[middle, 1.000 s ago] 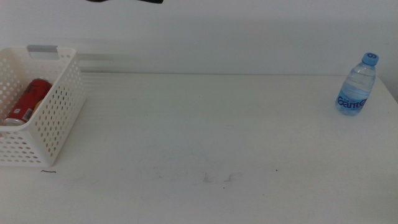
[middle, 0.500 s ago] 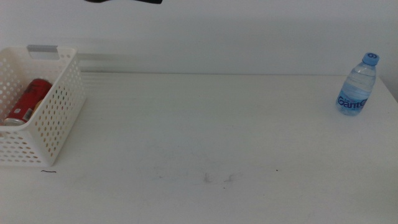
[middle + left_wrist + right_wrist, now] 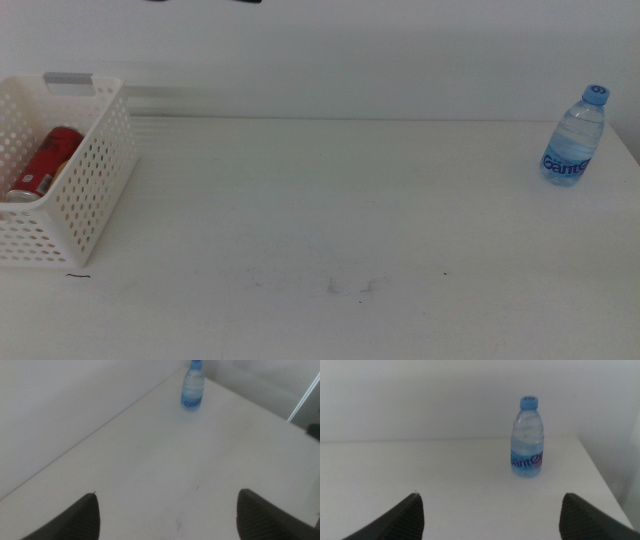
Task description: Use arms to grab the bottles and put them into the dustbin to the left of the table.
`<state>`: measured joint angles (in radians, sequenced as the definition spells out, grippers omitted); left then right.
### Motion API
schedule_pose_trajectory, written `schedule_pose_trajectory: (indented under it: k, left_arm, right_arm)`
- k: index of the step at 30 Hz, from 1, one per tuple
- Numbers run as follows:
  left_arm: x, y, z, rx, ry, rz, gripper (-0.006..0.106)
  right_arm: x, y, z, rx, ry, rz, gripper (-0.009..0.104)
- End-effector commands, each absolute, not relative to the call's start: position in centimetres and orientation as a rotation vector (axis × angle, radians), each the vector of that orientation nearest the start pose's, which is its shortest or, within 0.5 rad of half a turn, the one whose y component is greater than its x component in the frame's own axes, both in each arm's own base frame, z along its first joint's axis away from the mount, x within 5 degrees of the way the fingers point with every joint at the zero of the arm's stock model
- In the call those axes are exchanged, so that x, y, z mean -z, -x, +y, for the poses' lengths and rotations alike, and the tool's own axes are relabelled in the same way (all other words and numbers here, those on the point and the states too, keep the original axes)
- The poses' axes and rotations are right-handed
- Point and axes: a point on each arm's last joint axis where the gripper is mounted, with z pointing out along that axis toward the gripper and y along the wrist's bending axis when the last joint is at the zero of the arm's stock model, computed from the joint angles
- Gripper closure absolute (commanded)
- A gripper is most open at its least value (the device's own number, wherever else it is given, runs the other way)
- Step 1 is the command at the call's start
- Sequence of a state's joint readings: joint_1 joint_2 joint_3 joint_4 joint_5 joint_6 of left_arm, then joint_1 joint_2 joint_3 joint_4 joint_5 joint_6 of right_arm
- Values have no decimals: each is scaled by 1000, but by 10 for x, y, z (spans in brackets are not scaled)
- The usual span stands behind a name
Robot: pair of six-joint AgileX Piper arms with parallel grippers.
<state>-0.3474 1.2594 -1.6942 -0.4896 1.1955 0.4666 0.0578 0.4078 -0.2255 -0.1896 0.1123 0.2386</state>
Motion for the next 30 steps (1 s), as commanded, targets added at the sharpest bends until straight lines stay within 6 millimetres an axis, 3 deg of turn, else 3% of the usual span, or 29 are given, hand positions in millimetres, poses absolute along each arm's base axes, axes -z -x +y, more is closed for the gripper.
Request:
schedule_pose_trajectory:
  k: [1,16,27,30]
  left_arm:
    - [-504,-195,-116,584,-883,1949,7]
    - [-521,-222,-129,612,-917,1918,7]
    - [-522,-225,-129,596,-896,1902,7]
    - [-522,-225,-129,596,-896,1902,7]
  right_arm:
    - [-254,-108,3,-43,-3,1807,5]
    - [-232,-171,14,-160,-5,1811,5]
    - [-218,-187,15,-144,34,1833,5]
    - [-207,-197,9,-110,-67,1861,5]
